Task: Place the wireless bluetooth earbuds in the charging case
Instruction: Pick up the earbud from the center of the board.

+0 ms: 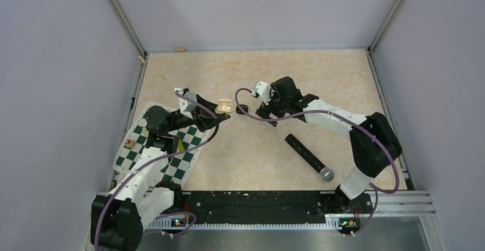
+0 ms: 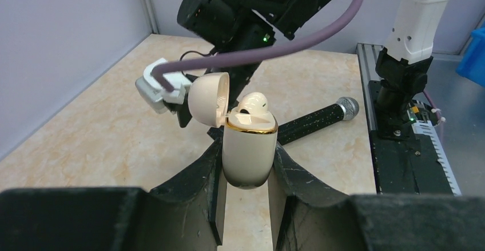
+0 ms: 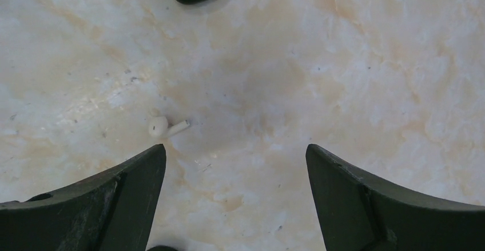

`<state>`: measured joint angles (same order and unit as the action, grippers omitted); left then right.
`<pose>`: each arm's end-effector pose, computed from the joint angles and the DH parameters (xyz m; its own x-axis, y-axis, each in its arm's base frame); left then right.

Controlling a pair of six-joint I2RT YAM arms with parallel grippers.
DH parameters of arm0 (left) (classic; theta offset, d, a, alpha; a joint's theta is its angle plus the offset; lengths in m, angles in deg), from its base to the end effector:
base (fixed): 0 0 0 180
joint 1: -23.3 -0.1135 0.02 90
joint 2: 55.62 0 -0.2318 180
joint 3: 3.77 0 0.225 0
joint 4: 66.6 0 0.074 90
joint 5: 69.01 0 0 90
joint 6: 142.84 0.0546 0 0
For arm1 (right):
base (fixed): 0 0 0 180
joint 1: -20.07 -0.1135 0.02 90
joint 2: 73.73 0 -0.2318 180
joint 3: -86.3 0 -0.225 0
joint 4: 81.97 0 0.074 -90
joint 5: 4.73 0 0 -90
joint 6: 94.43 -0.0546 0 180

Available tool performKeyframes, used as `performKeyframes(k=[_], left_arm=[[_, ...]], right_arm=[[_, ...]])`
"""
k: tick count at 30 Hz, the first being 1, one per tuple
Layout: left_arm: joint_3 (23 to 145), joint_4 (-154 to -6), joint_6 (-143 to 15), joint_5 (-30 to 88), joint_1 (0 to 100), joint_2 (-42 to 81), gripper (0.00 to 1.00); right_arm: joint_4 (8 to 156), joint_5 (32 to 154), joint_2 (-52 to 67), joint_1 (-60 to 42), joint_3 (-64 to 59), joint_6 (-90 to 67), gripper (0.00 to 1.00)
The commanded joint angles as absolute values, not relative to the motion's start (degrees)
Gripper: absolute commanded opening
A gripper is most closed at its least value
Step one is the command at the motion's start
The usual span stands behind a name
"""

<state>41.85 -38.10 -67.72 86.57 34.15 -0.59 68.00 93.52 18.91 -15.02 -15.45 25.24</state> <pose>0.1874 -0.0865 0.2982 0.0734 -0.1222 -0.9898 0.9744 0.2201 0.0451 0.2738 0.2019 0.1995 -0.1745 -0.7213 -0.6703 -0.8507 0.4533 -0.2663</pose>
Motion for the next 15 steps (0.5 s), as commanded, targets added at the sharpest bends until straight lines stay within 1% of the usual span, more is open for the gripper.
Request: performKeyframes(k=[1, 10, 15], left_arm=[[40.5, -32.8, -68.7, 84.1, 33.5, -1.6, 0.02], [39.4, -29.9, -69.8, 83.4, 32.7, -0.4, 0.02], [38.9, -29.1, -70.0, 83.5, 32.4, -0.6, 0.02]], right_arm=[[73.4, 87.0, 23.6, -14.8, -12.2, 20.4, 0.91], [77.5, 77.3, 29.9, -17.6, -12.6, 19.5, 0.91], [79.6, 74.2, 32.2, -20.1, -13.5, 21.2, 0.92]])
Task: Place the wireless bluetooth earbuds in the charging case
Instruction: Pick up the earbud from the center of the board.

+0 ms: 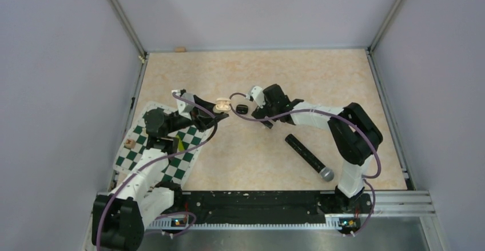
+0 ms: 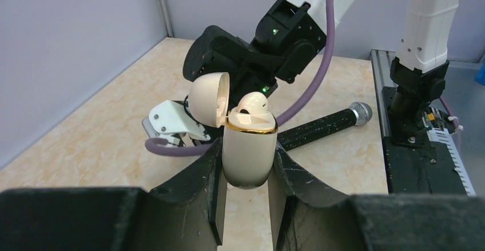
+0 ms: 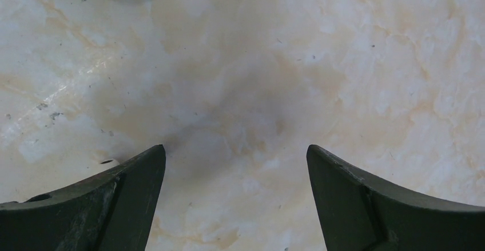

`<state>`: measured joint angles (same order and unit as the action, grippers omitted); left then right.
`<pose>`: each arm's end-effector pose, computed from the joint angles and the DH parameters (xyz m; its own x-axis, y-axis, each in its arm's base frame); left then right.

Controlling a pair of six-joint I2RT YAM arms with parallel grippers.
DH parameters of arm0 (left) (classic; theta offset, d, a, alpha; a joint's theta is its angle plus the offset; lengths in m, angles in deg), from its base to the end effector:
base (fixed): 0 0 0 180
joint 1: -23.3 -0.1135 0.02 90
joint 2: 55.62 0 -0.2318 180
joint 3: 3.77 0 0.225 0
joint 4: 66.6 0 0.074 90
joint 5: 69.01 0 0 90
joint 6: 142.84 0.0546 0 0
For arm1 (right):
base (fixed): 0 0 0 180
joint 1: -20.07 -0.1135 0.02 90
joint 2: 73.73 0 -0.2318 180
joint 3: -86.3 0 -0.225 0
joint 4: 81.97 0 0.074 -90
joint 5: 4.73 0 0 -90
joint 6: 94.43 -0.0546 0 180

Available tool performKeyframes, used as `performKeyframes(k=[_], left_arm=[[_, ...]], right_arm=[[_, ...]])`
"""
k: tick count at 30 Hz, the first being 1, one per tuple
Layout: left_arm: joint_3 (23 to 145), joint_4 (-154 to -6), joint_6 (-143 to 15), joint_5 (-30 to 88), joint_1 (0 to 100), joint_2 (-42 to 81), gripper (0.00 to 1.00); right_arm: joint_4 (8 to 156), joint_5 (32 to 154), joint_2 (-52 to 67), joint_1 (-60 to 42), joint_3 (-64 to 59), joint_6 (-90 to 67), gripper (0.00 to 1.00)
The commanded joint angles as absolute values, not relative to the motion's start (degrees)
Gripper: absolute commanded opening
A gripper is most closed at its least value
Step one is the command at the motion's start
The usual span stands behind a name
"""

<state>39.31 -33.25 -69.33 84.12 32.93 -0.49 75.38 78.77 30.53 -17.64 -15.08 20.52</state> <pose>0.1885 -0.0814 0.2926 0.0894 -0.1453 -0.9853 0.9598 0.2767 0.0462 0.2928 0.2185 0.1451 -0.3042 -0.7650 -0.5676 -0.7461 0.5618 -0.3573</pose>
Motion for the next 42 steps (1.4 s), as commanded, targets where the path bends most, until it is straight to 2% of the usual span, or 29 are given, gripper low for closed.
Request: performKeyframes(k=[1, 24, 42], left_arm=[[39.0, -29.1, -70.3, 83.5, 32.3, -0.5, 0.02], [37.9, -28.6, -70.4, 83.9, 31.8, -0.6, 0.01], [37.5, -28.2, -70.1, 84.2, 31.7, -0.8, 0.0]], right_arm=[[79.4, 74.0, 32.5, -20.5, -13.5, 21.6, 0.92], [61.4, 90.0, 29.9, -18.9, -11.9, 27.2, 0.82], [58.8, 94.1, 31.7, -19.2, -10.5, 25.2, 0.81]])
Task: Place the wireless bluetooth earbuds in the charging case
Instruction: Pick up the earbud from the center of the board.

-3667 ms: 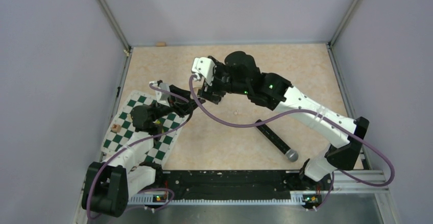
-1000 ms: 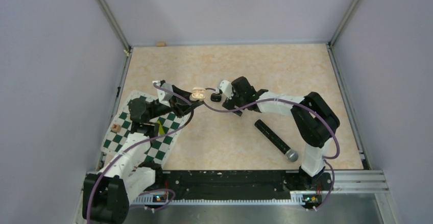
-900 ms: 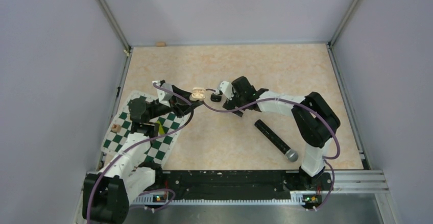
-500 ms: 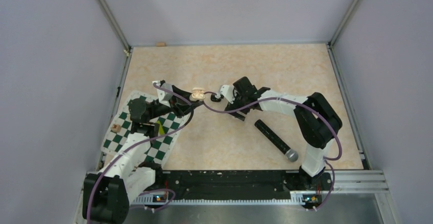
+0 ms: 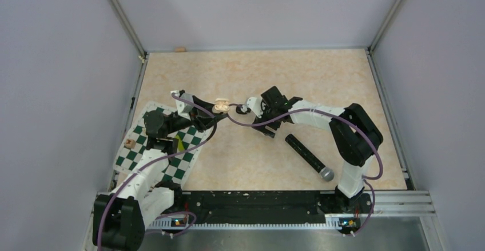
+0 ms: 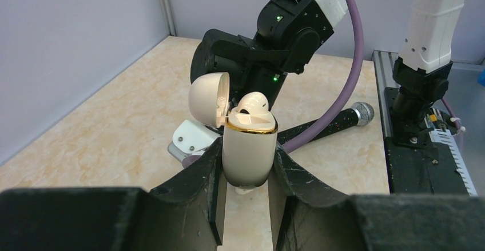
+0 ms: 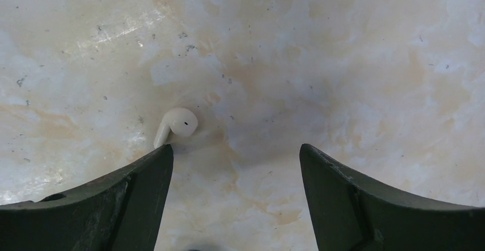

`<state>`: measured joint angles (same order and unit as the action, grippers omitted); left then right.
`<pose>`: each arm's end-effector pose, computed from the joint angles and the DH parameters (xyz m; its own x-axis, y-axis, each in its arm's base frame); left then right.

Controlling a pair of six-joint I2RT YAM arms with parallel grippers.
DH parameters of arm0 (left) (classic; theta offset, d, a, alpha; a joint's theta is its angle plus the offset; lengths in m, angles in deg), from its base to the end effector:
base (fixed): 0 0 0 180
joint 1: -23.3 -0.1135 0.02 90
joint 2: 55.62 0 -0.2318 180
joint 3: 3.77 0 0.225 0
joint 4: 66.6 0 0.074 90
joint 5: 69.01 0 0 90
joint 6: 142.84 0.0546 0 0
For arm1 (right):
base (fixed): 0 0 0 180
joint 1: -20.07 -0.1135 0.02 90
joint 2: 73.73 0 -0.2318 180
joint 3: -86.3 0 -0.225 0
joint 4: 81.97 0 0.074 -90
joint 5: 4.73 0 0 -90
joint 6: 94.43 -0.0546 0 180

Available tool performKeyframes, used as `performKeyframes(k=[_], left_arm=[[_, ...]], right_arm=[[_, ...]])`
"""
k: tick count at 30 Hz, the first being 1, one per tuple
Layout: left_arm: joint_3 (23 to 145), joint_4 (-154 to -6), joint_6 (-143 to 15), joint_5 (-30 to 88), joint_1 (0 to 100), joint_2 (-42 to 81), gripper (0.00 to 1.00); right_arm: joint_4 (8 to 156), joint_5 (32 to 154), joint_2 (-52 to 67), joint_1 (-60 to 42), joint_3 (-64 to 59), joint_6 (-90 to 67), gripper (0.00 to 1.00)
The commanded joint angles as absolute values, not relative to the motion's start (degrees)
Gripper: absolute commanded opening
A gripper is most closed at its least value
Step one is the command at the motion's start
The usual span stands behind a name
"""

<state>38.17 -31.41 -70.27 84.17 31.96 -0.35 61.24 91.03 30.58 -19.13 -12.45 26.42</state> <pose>0.1888 -0.0780 0.2889 0.0856 -0.1497 -0.9850 0.9563 0.2898 0.0390 0.2668 0.2247 0.1390 -0.2328 -0.8482 -0.4757 -0.9170 0.3543 -0.1831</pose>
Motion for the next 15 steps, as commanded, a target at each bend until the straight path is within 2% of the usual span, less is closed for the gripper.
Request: performKeyframes(k=[1, 15], left_arm=[[37.6, -28.2, -70.2, 84.2, 31.7, -0.7, 0.0], [37.8, -28.6, -70.4, 84.1, 31.6, -0.8, 0.0]], right_arm=[[59.1, 94.2, 31.9, -19.3, -10.4, 24.7, 0.81], [63.2, 91.9, 33.8, -22.9, -9.2, 20.9, 0.76]])
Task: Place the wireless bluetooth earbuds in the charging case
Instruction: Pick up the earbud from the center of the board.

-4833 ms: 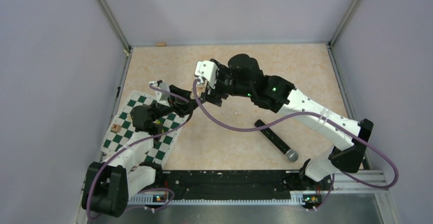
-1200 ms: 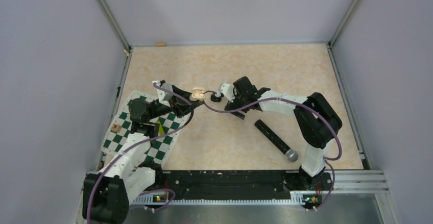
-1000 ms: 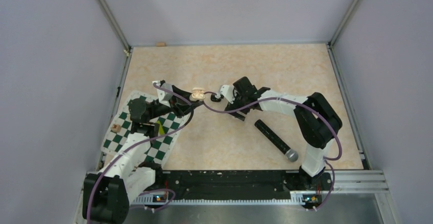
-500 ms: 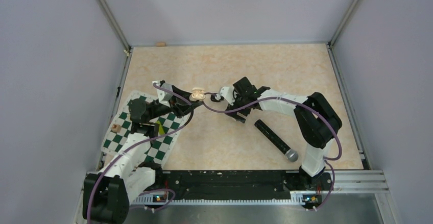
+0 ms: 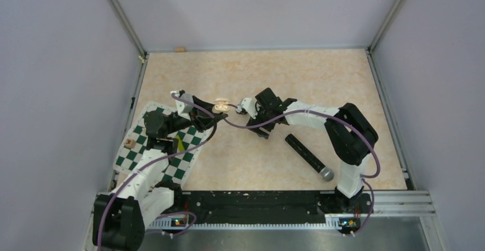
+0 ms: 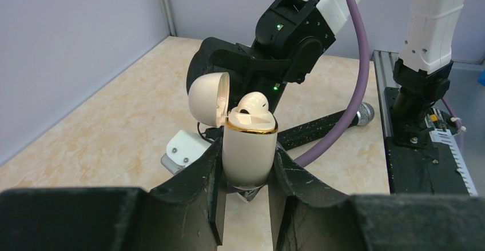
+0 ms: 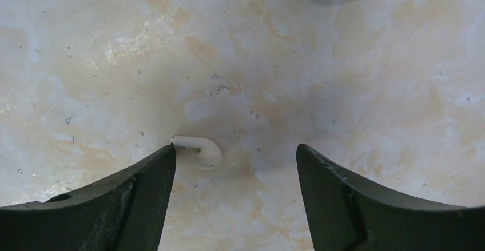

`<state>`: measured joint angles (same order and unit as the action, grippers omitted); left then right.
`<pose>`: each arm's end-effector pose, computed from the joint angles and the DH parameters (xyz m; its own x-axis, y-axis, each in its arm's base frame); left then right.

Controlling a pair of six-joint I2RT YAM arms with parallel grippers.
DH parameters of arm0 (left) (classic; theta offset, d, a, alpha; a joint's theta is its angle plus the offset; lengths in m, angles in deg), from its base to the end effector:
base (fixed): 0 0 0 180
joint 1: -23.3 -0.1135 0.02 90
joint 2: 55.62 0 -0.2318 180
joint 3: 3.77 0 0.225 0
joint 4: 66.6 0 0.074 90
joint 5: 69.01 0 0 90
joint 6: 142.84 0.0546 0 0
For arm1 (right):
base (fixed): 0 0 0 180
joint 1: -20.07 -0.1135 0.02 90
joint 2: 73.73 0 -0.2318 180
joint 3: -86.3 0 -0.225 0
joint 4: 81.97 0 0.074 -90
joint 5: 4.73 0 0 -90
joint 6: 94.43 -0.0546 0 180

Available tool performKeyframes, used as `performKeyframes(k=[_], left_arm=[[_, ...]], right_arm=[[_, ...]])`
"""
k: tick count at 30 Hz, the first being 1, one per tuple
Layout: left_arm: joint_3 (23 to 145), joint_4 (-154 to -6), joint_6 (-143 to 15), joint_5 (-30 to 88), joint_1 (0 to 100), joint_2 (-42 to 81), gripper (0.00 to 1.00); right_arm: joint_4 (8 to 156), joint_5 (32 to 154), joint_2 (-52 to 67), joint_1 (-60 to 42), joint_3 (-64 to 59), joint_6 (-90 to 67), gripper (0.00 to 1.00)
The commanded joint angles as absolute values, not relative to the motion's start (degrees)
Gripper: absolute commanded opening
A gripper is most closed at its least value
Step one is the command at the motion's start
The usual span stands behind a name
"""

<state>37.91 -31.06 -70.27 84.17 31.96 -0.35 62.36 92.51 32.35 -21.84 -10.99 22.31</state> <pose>0.1885 -0.0780 0.2880 0.0871 -0.1500 -0.9848 0.9562 0.2898 0.0404 0.2608 0.2434 0.1371 -0.2501 -0.8242 -0.5080 -0.9220 0.3629 -0.1350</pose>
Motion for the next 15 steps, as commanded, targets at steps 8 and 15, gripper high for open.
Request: performKeyframes(k=[8, 15], left_arm=[[37.7, -27.8, -70.7, 84.0, 31.6, -0.3, 0.0], [37.6, -27.6, -70.6, 83.9, 31.7, -0.1, 0.0]], right_arm=[[59.0, 110.1, 25.4, -16.2, -8.9, 19.6, 0.75], [58.5, 119.3, 30.3, -10.5, -8.3, 13.8, 0.66]])
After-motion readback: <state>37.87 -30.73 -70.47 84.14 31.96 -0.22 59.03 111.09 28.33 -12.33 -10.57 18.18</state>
